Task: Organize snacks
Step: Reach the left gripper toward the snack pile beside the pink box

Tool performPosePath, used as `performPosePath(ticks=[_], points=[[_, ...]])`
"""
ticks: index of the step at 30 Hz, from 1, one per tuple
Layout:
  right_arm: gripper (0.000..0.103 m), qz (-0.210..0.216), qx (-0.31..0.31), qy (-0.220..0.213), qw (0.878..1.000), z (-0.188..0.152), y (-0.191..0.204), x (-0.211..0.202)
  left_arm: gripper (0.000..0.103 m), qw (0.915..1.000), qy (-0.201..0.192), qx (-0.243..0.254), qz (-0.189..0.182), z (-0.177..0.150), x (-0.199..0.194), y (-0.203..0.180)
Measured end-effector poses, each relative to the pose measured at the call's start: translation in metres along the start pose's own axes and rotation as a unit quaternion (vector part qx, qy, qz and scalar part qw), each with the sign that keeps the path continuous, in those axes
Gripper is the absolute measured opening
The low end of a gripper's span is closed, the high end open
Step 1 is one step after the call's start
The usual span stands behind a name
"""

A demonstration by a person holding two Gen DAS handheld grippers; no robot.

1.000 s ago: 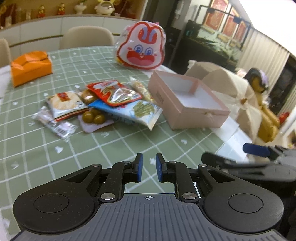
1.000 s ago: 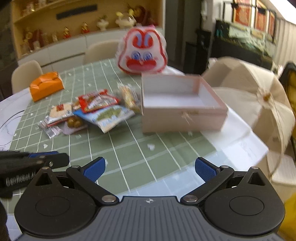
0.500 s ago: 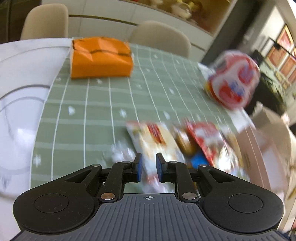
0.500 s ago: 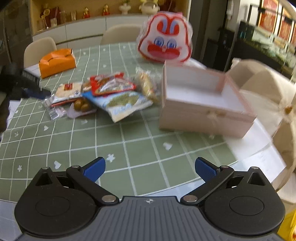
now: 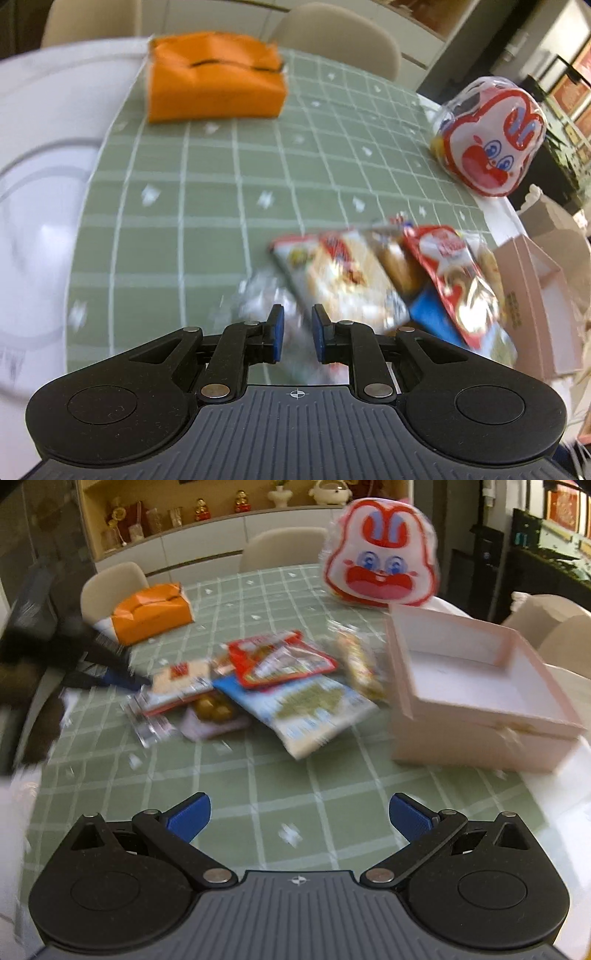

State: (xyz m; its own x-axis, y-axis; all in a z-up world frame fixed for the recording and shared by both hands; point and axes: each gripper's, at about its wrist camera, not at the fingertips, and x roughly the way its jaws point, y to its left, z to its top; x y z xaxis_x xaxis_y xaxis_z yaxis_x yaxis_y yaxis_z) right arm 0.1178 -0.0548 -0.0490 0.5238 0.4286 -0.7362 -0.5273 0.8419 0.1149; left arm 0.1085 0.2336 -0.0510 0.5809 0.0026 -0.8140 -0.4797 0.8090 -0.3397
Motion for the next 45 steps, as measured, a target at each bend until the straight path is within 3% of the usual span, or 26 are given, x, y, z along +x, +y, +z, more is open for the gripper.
performPosePath(ticks=[3,6,12,14,16,18,24,28,30,32,35,40,45], points=[[0.103,0.041,-0.027,0.013,0.999,0.021,0.025,0.026,0.019,0.9995,0.005,-0.031,-0.012,-0.011,-0.01,0.008],[0.102,0.05,-0.032,0.009,0.998,0.038,0.047,0.051,0.019,0.9985,0.006,-0.054,-0.007,-0.011,-0.005,0.018],[0.101,0.004,-0.084,-0.009,0.996,0.054,0.075,0.09,0.02,0.9951,0.002,-0.099,-0.01,0.0,0.011,0.033],[0.091,0.0,-0.09,-0.009,0.996,0.055,0.08,0.087,0.021,0.9947,-0.002,-0.102,-0.014,0.006,0.017,0.03],[0.088,0.055,-0.068,-0.006,0.996,0.054,0.077,0.074,0.021,0.9961,-0.005,-0.085,-0.02,0.012,0.025,0.023],[0.088,0.074,-0.059,0.004,0.995,0.046,0.076,0.065,0.021,0.9983,-0.011,-0.056,-0.013,0.018,0.032,0.012],[0.094,0.015,-0.011,-0.014,1.0,0.037,0.059,0.081,0.021,0.9991,-0.018,0.037,-0.003,0.024,0.041,-0.016],[0.099,-0.003,-0.03,-0.039,0.999,0.044,0.064,0.1,0.021,0.9986,-0.014,0.048,-0.017,0.021,0.039,-0.013],[0.099,0.01,-0.055,-0.041,0.998,0.05,0.072,0.109,0.021,0.9986,-0.012,0.043,-0.027,0.021,0.04,-0.011],[0.091,0.007,-0.083,-0.043,0.996,0.051,0.082,0.113,0.021,0.9988,-0.017,0.036,-0.027,0.023,0.042,-0.012],[0.056,0.015,-0.104,-0.043,0.994,0.045,0.086,0.104,0.021,0.9984,-0.035,0.038,-0.023,0.028,0.047,-0.017],[0.054,0.033,-0.119,-0.027,0.992,0.014,0.079,0.073,0.021,0.9962,-0.035,0.072,-0.034,0.032,0.059,-0.036],[0.054,0.049,-0.085,-0.005,0.995,-0.008,0.059,0.038,0.021,0.9851,-0.023,0.163,-0.052,0.017,0.063,-0.068]])
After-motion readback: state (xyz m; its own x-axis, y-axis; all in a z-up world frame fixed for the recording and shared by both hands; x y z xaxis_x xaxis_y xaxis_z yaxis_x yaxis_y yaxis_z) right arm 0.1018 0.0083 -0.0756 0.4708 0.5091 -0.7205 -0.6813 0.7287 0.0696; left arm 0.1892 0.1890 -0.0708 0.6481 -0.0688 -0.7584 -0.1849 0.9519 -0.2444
